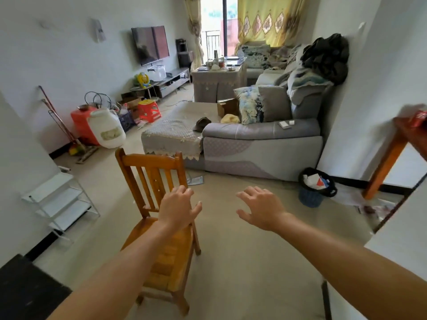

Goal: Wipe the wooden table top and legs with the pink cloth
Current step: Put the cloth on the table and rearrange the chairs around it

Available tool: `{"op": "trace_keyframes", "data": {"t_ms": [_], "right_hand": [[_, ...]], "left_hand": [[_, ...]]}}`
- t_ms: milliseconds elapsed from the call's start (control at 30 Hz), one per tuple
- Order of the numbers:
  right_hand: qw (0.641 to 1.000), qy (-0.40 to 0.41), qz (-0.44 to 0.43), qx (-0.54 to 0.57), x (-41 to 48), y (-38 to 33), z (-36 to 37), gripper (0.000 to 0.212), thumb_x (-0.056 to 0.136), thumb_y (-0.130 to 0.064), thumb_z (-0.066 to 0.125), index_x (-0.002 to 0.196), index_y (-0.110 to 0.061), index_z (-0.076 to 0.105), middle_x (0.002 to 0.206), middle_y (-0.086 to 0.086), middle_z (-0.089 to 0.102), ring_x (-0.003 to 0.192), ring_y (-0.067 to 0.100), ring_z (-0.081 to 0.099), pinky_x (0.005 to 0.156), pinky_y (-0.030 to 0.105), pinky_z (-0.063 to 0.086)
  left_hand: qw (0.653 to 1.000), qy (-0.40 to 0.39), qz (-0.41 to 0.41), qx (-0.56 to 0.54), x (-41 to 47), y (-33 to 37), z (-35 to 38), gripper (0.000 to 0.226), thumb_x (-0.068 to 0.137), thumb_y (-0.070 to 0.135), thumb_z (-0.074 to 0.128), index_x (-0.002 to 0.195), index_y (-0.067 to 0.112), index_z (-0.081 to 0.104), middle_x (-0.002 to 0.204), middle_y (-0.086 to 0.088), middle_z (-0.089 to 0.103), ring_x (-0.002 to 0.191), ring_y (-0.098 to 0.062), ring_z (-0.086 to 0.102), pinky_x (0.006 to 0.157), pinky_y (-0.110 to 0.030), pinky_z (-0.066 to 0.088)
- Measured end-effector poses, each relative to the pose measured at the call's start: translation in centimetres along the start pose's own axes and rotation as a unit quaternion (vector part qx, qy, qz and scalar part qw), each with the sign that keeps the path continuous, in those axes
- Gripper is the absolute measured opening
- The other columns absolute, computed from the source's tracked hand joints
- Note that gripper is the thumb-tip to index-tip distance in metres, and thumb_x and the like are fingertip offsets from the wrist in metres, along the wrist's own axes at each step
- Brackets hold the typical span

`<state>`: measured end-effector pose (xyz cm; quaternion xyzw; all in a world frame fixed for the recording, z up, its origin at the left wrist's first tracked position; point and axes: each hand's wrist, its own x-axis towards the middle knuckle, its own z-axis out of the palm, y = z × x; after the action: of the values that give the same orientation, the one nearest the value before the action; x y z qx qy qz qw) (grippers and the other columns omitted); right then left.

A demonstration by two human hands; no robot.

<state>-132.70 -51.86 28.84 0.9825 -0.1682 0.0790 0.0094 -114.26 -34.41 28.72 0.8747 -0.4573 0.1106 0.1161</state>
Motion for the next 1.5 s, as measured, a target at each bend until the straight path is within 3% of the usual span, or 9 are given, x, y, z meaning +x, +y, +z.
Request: {"op": "trace_keyframes", "data": {"t_ms": [267,500,567,767,933,1100,1167,1300,1500], "right_hand": [[0.998,0.013,-0.053,-0.031,17.3,10.9,0.6,0.052,0.079,-0.050,0.065,0.119,-0.017,0.065,0.110,0.005,0.066,0.095,0.025,0.065,0.075,0.038,0.055],[0.987,0.046,-0.154,-0.019,34.2,16.1,3.1,0.053,0.073,-0.048,0.077,0.115,-0.017,0.069,0.113,0.008,0.067,0.101,0.028,0.066,0.077,0.040,0.057],[0.981,0.037,-0.190,-0.008,39.0,17.3,4.8,0.052,0.075,-0.051,0.072,0.117,-0.020,0.068,0.117,0.007,0.066,0.104,0.027,0.065,0.080,0.039,0.056],[0.959,-0.025,-0.281,0.001,52.6,18.7,8.7,0.063,0.085,-0.064,0.032,0.131,-0.027,0.056,0.134,0.000,0.055,0.121,0.022,0.053,0.097,0.038,0.047],[0.921,-0.032,-0.385,0.046,61.8,12.8,10.1,0.060,0.090,-0.058,0.050,0.138,-0.022,0.049,0.139,0.004,0.050,0.126,0.026,0.048,0.103,0.041,0.042],[0.863,-0.041,-0.496,0.085,67.2,3.3,12.0,0.057,0.090,-0.055,0.050,0.137,-0.023,0.049,0.138,0.003,0.051,0.123,0.026,0.050,0.101,0.039,0.041],[0.844,-0.058,-0.524,0.095,68.4,-0.1,12.7,0.058,0.092,-0.054,0.049,0.140,-0.022,0.046,0.141,0.003,0.048,0.127,0.025,0.047,0.104,0.038,0.037],[0.790,-0.077,-0.604,0.071,70.5,-6.1,13.8,0.060,0.095,-0.054,0.043,0.146,-0.022,0.037,0.148,0.003,0.040,0.133,0.022,0.040,0.109,0.036,0.033],[0.710,-0.071,-0.696,0.079,72.9,-15.9,13.8,0.056,0.096,-0.053,0.041,0.145,-0.025,0.038,0.147,0.001,0.040,0.133,0.020,0.039,0.110,0.036,0.032]], "left_hand": [[0.999,0.011,-0.044,0.007,16.6,-1.9,4.1,0.050,0.088,0.054,0.054,0.121,0.017,0.063,0.123,-0.002,0.061,0.115,-0.021,0.054,0.097,-0.035,0.043],[0.984,0.020,-0.158,0.076,27.0,-6.8,8.6,0.050,0.087,0.054,0.052,0.118,0.016,0.062,0.122,-0.005,0.058,0.116,-0.024,0.051,0.098,-0.038,0.040],[0.974,-0.009,-0.210,0.081,29.9,-7.9,10.4,0.053,0.089,0.055,0.047,0.124,0.017,0.059,0.125,-0.004,0.056,0.120,-0.023,0.049,0.101,-0.038,0.038],[0.926,-0.070,-0.366,0.063,35.5,-10.1,14.5,0.057,0.091,0.059,0.035,0.130,0.021,0.053,0.132,-0.004,0.051,0.126,-0.023,0.043,0.104,-0.041,0.032],[0.872,-0.054,-0.487,0.025,34.4,-13.4,15.0,0.051,0.093,0.057,0.033,0.116,0.020,0.059,0.124,-0.003,0.054,0.120,-0.022,0.045,0.102,-0.040,0.034],[0.808,-0.028,-0.588,0.020,32.3,-18.0,15.6,0.038,0.093,0.057,0.032,0.093,0.025,0.054,0.101,0.005,0.055,0.101,-0.016,0.052,0.094,-0.036,0.039],[0.786,-0.031,-0.617,0.004,32.1,-19.7,16.0,0.039,0.094,0.057,0.030,0.097,0.025,0.052,0.099,0.007,0.055,0.101,-0.016,0.054,0.096,-0.037,0.041],[0.742,-0.060,-0.668,-0.007,32.0,-21.9,16.3,0.045,0.095,0.056,0.031,0.123,0.026,0.051,0.123,0.006,0.054,0.116,-0.017,0.050,0.102,-0.038,0.038],[0.665,-0.032,-0.744,-0.057,31.6,-21.7,15.9,0.051,0.095,0.059,0.035,0.135,0.028,0.043,0.136,0.005,0.049,0.126,-0.016,0.045,0.105,-0.035,0.037]]}}
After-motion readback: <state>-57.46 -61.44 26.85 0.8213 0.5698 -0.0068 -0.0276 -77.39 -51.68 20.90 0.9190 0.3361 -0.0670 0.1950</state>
